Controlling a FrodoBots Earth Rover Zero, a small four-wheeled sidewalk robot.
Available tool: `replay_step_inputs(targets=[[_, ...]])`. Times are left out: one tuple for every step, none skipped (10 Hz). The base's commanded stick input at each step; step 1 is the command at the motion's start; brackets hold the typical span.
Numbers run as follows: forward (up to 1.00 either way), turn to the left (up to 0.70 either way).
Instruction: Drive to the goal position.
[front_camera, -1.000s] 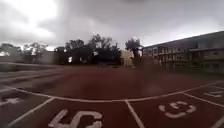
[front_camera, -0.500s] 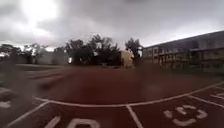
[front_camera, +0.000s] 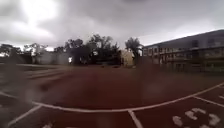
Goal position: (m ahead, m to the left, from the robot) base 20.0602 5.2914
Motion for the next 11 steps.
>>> replay_step_inputs(targets=[[0.45,0.0],[0.45,0.0],[0.45,0.0],[0.45,0.0],[0.45,0.0],[0.45,0.0],[0.45,0.0],[0.45,0.0],[0.45,0.0],[0.45,0.0],[0.45,0.0]])
